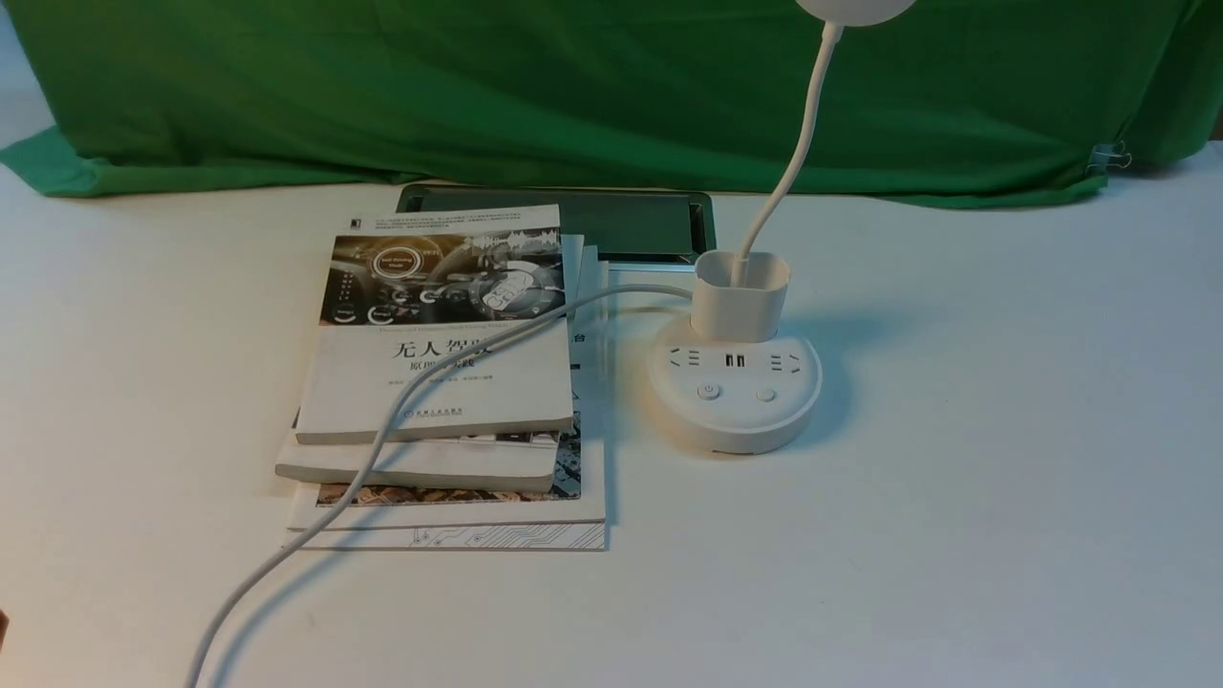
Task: Turn on the desk lamp on the white desktop with your hand.
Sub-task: 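Press the button on the base of the white desk lamp with the right gripper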
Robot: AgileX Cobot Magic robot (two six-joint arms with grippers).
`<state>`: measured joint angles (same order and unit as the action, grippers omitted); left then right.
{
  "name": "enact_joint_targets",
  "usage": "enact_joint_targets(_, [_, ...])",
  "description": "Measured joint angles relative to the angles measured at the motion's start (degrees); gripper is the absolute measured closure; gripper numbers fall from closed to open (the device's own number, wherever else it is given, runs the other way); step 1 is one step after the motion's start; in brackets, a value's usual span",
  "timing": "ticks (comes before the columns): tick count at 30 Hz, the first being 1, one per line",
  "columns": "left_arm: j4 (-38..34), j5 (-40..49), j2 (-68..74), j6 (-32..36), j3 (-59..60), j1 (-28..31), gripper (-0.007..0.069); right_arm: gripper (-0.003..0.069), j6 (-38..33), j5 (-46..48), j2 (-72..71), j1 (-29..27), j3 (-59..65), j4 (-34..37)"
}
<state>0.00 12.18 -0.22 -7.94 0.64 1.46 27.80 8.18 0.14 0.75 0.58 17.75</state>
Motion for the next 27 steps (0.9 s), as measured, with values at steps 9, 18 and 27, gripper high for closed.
enact_joint_targets(9, [-0.31,0.00,0.00,0.00,0.00,0.00,0.0603,0.0630,-33.32,8.15,14.70,2.08,-25.32,0.02])
enact_joint_targets(18, [-0.31,0.00,0.00,0.00,0.00,0.00,0.0603,0.0630,-49.92,39.39,50.09,4.37,-61.58,-0.70])
enact_joint_targets(27, [0.00,0.00,0.00,0.00,0.00,0.00,0.0603,0.0630,-51.85,43.64,76.74,13.72,-69.45,-6.73])
